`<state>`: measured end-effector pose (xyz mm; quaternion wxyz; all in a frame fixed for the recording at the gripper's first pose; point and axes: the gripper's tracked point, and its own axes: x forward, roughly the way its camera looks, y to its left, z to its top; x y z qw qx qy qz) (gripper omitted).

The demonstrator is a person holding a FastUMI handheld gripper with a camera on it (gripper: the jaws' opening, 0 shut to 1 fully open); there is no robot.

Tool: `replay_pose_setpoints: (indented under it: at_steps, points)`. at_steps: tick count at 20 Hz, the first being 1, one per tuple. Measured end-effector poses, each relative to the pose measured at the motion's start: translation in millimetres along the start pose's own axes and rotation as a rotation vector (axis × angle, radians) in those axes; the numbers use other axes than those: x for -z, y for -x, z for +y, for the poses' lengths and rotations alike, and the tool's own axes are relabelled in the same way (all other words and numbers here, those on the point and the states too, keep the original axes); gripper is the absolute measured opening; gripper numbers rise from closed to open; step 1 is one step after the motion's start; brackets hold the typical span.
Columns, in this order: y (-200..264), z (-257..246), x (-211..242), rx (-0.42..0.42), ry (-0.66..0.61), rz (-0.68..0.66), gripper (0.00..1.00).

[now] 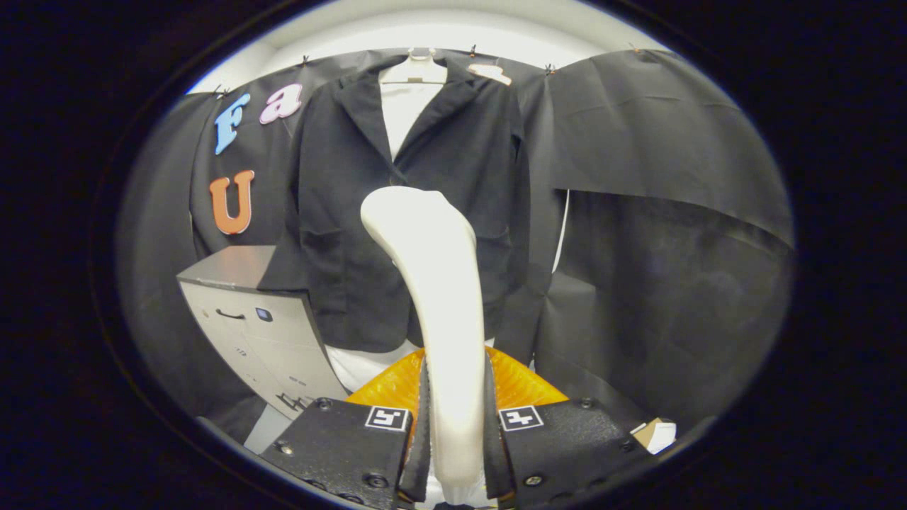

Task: Iron the clothes twice with a garment steamer, once on the left side and once on the right side.

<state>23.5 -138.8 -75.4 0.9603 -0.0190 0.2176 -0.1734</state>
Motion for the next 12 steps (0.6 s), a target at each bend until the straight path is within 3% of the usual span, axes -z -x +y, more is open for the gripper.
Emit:
replay_pose_setpoints:
  at_steps: [7,12]
  points:
    - [63.6,0.6,-24.7,-0.066,-0.013,-0.084,0.33]
    - [112.7,-9.9,-12.8,-0.146,-0.012,-0.118,0.33]
